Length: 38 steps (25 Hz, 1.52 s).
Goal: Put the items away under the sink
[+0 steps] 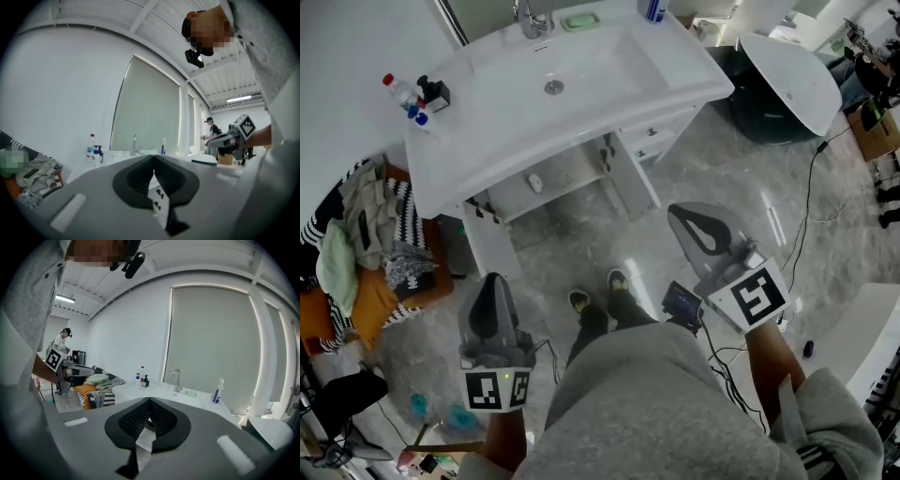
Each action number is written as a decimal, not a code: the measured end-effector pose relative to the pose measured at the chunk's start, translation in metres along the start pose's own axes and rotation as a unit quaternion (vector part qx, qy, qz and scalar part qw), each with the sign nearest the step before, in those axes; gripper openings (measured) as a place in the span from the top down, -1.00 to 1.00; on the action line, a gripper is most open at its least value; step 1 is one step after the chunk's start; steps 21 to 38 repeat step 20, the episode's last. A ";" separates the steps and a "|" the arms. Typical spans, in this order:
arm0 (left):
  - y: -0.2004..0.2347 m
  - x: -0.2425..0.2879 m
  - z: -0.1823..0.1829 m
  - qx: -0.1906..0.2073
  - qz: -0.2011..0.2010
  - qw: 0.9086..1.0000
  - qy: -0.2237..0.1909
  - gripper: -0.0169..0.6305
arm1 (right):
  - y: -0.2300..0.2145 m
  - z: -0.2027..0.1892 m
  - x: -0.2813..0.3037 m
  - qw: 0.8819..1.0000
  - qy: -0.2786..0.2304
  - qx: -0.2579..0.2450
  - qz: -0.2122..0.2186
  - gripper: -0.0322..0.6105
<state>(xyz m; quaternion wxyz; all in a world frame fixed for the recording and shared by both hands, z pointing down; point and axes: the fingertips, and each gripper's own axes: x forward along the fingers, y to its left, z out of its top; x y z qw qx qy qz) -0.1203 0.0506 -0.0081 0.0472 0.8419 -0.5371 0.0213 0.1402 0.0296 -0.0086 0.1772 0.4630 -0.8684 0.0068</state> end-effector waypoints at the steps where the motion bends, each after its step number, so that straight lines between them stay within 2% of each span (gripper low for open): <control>1: 0.002 0.000 0.001 -0.002 0.005 1.000 -0.001 0.92 | -0.003 0.002 -0.002 1.000 -0.002 -0.003 -0.003 0.90; 12: 0.001 0.009 0.014 0.003 0.011 1.000 -0.009 0.92 | -0.015 0.011 -0.001 1.000 -0.018 -0.008 -0.008 0.90; 20: 0.002 0.003 0.013 0.001 0.023 1.000 -0.017 0.92 | -0.011 0.011 0.003 1.000 -0.023 -0.016 0.000 0.90; 38: 0.002 0.003 0.013 0.001 0.023 1.000 -0.017 0.92 | -0.011 0.011 0.003 1.000 -0.023 -0.016 0.000 0.90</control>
